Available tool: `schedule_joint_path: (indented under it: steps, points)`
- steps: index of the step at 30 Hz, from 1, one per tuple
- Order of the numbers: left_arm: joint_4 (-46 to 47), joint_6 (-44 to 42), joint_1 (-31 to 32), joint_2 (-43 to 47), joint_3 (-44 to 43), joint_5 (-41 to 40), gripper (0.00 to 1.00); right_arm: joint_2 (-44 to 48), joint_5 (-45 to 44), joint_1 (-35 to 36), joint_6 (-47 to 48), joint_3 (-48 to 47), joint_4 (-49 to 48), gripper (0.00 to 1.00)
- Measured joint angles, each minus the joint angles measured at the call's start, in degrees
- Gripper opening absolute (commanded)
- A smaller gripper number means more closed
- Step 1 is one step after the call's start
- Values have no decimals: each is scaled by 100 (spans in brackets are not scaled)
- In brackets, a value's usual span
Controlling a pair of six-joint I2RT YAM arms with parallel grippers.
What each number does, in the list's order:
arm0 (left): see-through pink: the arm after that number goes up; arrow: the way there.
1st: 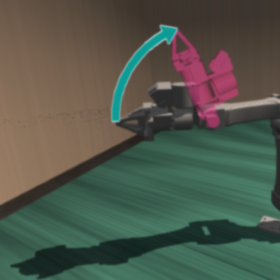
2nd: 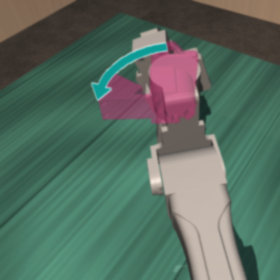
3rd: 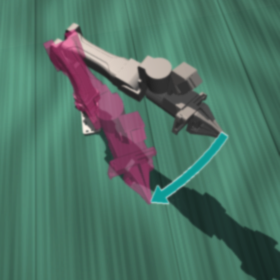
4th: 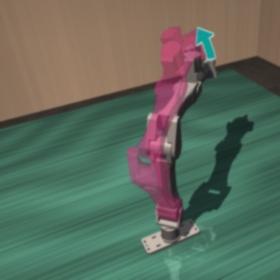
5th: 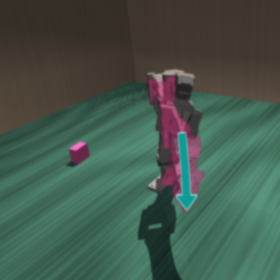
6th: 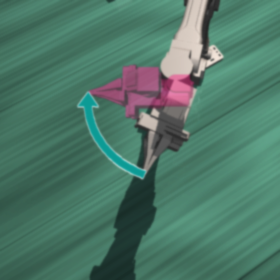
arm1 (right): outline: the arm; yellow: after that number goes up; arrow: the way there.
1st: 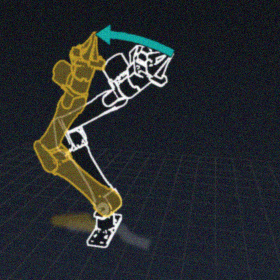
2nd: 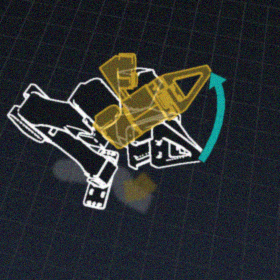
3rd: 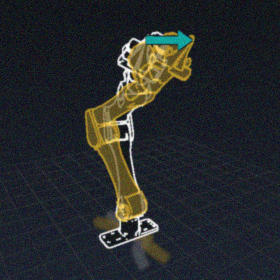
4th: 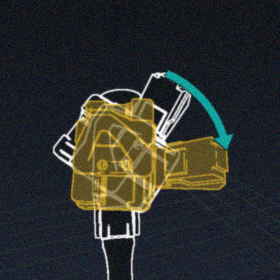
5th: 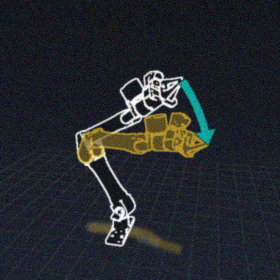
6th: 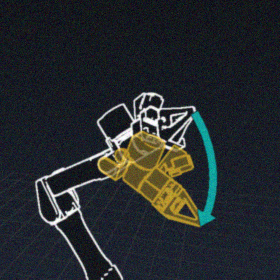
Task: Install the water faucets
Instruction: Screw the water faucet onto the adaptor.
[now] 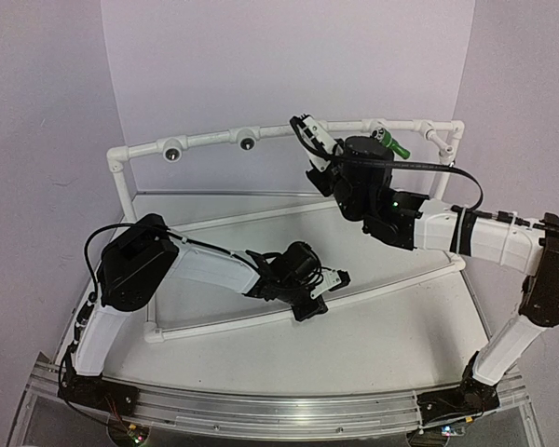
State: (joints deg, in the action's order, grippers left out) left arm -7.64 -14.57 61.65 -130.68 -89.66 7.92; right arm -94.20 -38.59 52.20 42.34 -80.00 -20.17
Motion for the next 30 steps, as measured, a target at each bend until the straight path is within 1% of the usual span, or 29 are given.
schedule_joint_path:
  steps: [12, 30]
  points:
    - [-41, 0, 0, -10, -29, 4, 0, -32, -33, 13, -239, -88, 35, 0]
    - [-103, 0, 0, -25, -73, 6, 0, -30, -44, 13, -1730, -90, 126, 0]
